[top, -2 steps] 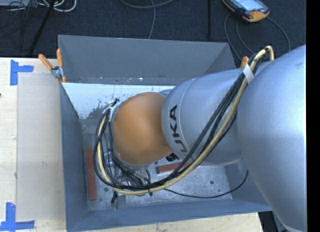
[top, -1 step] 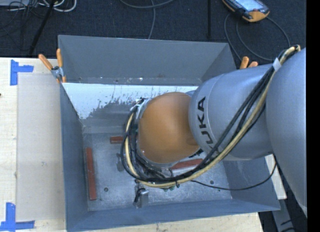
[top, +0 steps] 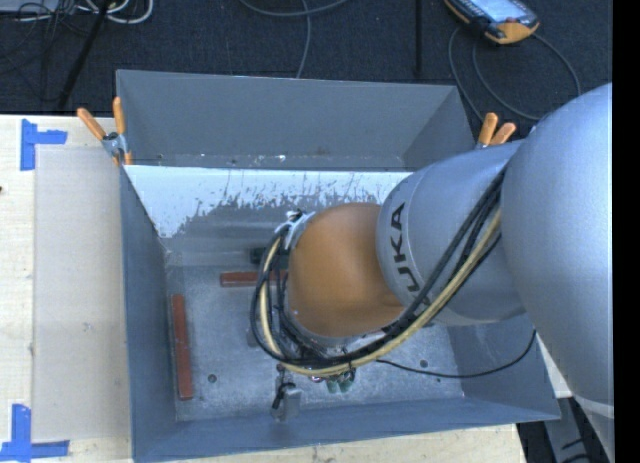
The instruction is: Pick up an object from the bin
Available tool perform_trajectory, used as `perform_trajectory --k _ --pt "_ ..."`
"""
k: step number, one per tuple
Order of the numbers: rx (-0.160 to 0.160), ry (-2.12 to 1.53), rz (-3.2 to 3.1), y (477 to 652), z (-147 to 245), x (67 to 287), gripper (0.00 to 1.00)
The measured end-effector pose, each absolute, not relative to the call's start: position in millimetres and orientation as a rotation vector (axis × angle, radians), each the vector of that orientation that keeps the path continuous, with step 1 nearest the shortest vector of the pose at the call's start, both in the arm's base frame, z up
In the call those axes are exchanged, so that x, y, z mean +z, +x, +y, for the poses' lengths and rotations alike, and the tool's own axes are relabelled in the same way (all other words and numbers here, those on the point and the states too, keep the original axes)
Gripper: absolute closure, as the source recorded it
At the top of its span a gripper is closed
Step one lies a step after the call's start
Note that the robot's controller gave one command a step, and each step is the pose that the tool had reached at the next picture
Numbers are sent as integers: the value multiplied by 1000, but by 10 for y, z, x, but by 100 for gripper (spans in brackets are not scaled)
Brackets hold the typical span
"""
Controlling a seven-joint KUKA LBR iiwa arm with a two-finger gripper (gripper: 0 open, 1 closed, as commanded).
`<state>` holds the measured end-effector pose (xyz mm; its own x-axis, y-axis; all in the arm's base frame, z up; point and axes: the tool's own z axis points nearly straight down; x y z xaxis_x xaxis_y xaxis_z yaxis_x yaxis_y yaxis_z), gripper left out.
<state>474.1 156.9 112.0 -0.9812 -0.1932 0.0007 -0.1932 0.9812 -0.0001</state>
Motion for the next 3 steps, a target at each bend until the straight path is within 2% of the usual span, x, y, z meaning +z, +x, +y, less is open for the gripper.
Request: perform_trajectory --k 1,2,3 --pt "0 550 -3088 4701 1290 1250 0" --pt "0 701 -3061 4754 1055 1309 0" --pt "-1 492 -3101 4799 672 1276 0"
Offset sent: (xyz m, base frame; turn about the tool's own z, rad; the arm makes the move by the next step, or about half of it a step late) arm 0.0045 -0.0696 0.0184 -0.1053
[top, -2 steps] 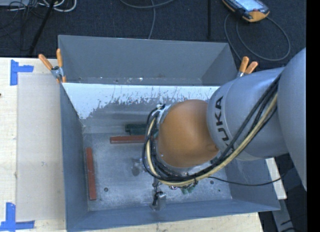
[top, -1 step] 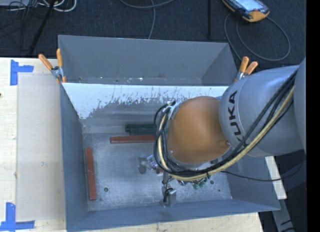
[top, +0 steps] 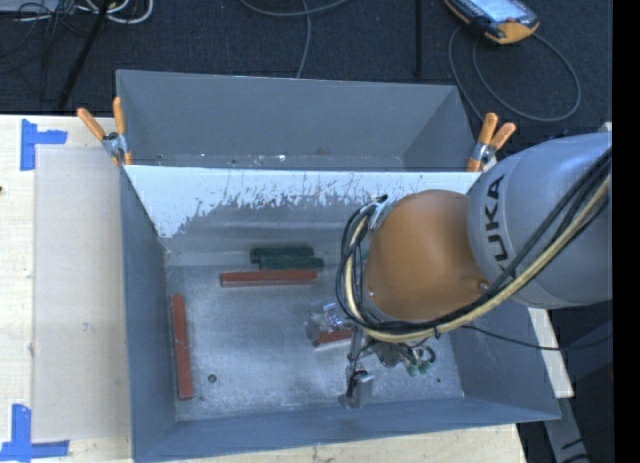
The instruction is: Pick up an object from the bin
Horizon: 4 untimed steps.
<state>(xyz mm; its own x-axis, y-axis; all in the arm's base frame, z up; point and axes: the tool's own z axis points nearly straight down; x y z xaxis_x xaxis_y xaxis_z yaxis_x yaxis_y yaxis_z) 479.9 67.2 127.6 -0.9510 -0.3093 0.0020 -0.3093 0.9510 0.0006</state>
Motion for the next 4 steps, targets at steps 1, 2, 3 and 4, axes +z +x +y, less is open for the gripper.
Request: perform_trajectory --k 1,2,3,4 --pt "-2 919 -3002 4921 262 1555 0" --pt "-1 787 -3042 4997 -245 1482 0" --pt "6 593 -3087 5254 18 1022 0" --pt "-1 666 -3070 5463 -72 697 100"
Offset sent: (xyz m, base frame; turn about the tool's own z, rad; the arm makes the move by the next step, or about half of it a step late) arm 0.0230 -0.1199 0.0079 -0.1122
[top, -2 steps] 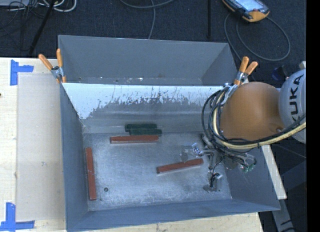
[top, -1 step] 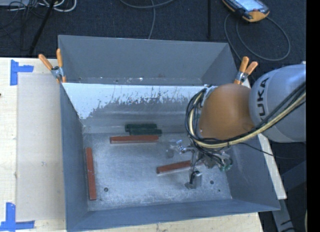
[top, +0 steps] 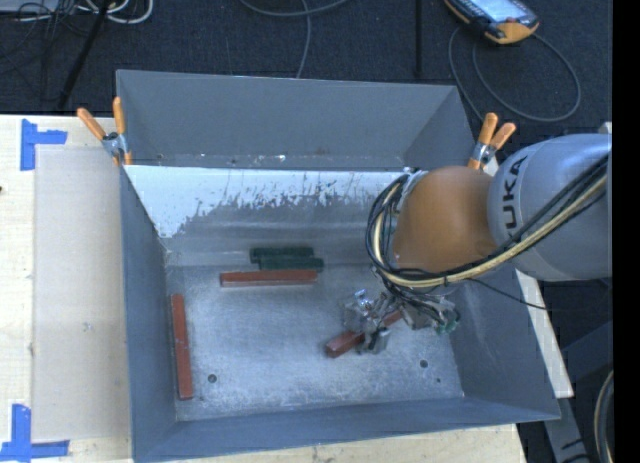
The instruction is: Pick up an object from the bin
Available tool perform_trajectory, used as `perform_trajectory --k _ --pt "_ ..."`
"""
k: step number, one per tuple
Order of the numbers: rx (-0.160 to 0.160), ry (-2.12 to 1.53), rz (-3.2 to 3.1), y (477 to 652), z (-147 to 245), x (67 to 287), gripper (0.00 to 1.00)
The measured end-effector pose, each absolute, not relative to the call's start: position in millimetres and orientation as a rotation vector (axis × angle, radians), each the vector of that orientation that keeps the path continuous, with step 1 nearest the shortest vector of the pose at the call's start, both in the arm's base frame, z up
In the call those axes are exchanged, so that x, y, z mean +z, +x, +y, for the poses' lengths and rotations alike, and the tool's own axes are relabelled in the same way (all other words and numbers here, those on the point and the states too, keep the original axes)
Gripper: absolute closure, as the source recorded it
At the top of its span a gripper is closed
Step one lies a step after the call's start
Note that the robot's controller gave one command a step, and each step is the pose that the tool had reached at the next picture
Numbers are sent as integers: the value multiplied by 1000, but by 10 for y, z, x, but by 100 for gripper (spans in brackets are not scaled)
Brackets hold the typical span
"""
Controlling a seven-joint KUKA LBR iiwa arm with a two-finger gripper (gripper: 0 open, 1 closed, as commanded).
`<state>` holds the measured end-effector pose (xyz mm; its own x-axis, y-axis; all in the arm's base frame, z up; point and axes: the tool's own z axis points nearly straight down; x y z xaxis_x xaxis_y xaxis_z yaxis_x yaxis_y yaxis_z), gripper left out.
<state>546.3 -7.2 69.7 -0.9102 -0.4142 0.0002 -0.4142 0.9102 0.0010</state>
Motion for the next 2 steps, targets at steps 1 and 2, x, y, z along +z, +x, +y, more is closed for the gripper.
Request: perform_trajectory --k 1,2 --pt "-2 664 -3070 5463 -72 697 100" --pt "0 685 -3073 5762 205 2395 100"
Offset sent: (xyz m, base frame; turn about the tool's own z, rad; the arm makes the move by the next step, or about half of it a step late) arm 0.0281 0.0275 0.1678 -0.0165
